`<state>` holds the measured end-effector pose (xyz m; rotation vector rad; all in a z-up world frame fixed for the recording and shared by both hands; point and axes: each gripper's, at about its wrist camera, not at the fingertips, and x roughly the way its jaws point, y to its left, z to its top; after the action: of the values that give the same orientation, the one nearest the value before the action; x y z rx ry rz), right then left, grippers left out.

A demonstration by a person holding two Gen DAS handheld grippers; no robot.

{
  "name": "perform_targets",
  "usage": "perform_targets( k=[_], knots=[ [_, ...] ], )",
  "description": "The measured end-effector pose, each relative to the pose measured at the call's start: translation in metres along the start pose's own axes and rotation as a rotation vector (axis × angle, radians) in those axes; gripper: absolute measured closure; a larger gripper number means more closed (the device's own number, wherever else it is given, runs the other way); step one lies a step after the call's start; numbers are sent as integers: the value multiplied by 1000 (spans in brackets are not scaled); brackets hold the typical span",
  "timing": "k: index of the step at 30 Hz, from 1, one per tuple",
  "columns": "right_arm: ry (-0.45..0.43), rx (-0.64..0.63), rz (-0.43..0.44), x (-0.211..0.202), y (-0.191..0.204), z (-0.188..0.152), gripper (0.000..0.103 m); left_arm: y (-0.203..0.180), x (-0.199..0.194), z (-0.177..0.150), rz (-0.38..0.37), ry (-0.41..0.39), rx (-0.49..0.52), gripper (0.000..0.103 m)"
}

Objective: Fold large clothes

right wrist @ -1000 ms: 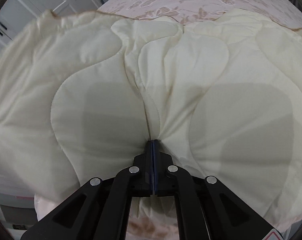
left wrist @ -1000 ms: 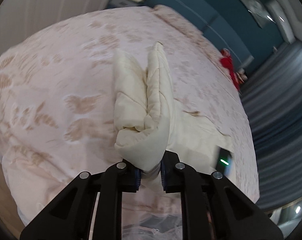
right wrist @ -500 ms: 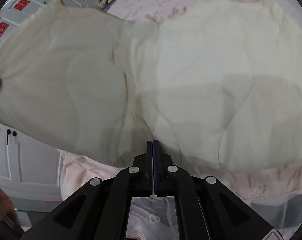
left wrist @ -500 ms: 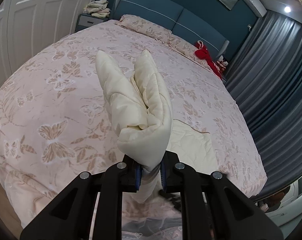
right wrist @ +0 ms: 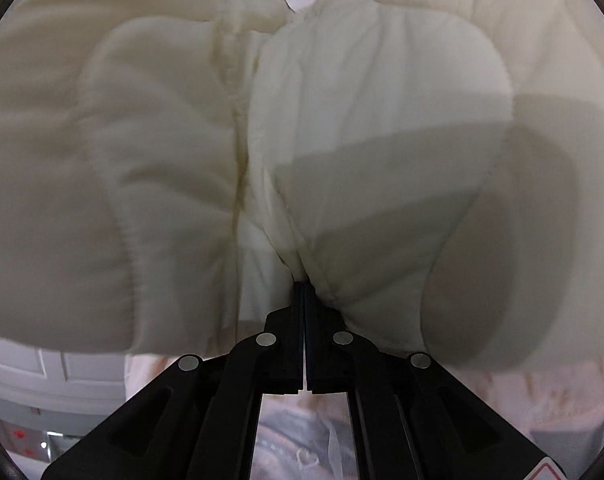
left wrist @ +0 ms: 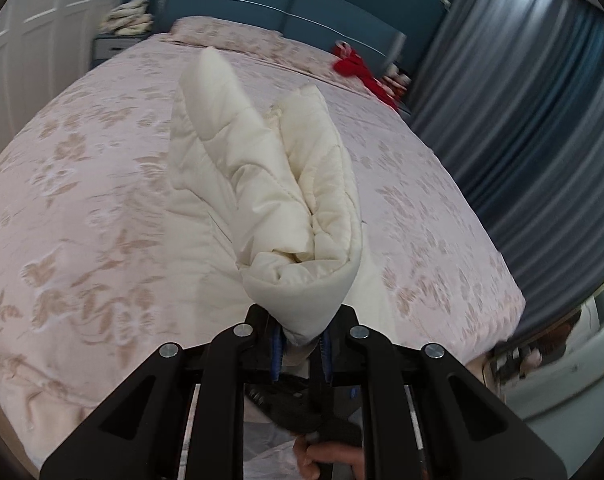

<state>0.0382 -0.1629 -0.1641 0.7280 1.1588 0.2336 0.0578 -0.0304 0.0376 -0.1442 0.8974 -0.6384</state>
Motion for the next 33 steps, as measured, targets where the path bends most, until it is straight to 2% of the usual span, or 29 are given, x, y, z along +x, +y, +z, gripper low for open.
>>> perform_targets(
  k=[3,7,13,19,20,25,31,32,33],
  knots=[
    [-34,7,26,-35,-10,-13,102,-22,23,0,-23,42,33,90],
    [-99,8,-23,-85,-32,-29,102,-48,64,-5,-34,118,62,90],
    [-169,31,-189,-145,-74,-37,102,-70,122,-23,-23,225,60,90],
    [-199,83,-238,-168,-100,-48,102,-78,156,-40,7,292,44,89],
    [-201,90,-241,-164,-101,-41,102,-78,162,-43,11,303,45,89],
    [-214,111,-262,-161,-110,-32,102,-85,184,-58,59,328,97,88],
    [-271,70,-277,-193,-100,-21,102,-90,188,-64,79,316,137,84],
    [-289,55,-276,-201,-96,-15,98,-92,183,-63,82,306,152,82],
    [-304,44,-275,-207,-92,-10,90,-96,172,-61,81,284,175,76]
  ],
)
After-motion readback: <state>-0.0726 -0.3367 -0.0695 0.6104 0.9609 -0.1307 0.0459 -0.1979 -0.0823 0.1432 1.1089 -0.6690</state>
